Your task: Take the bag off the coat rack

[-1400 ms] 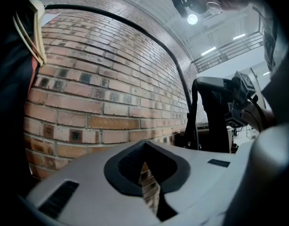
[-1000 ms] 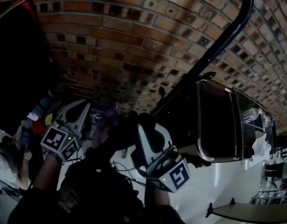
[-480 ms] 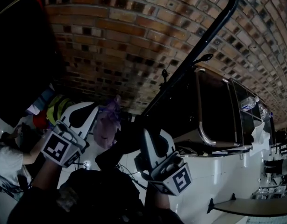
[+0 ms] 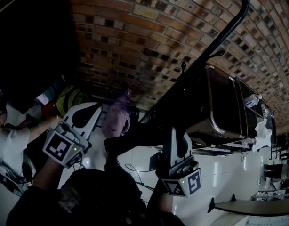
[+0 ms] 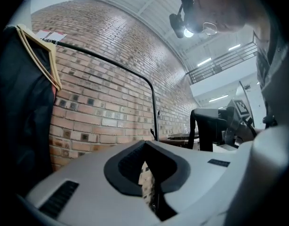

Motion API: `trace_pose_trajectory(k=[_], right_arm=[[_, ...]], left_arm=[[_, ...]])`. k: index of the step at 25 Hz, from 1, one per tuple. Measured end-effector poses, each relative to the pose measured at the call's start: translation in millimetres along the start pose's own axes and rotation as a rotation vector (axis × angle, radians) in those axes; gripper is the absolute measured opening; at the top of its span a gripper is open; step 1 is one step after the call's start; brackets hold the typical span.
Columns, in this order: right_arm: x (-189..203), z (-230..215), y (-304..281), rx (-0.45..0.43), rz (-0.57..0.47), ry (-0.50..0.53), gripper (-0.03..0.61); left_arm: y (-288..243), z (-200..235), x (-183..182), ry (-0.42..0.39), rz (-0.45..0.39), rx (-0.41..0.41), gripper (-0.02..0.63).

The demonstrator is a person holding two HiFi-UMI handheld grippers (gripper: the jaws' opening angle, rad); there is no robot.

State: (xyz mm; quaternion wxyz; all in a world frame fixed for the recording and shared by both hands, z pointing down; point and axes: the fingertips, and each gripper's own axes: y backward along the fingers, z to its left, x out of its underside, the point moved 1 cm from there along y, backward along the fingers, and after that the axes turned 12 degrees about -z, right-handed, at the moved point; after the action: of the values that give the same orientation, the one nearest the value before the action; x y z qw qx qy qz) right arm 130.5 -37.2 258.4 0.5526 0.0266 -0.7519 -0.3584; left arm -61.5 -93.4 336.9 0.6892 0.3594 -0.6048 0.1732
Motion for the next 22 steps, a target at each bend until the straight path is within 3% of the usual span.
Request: trace_pose_trajectory(k=[6, 15, 22], right_arm=[[-8.9, 38.4, 30.5, 0.054, 0.005, 0.007, 0.037], [2.8, 97.3, 91.9, 0.119, 0.052, -0.12, 0.037], [-0.2, 147.9, 120.9, 0.11, 0.099, -0.097, 0.037]], left_arm=[[52.1, -16.9, -18.4, -0.007, -0.009, 0.014, 0.028], [126.0, -49.3, -36.6, 0.008, 0.001, 0.033, 0.028], [166.3, -66.9, -45.5, 0.032, 0.0, 0.042, 0.028]])
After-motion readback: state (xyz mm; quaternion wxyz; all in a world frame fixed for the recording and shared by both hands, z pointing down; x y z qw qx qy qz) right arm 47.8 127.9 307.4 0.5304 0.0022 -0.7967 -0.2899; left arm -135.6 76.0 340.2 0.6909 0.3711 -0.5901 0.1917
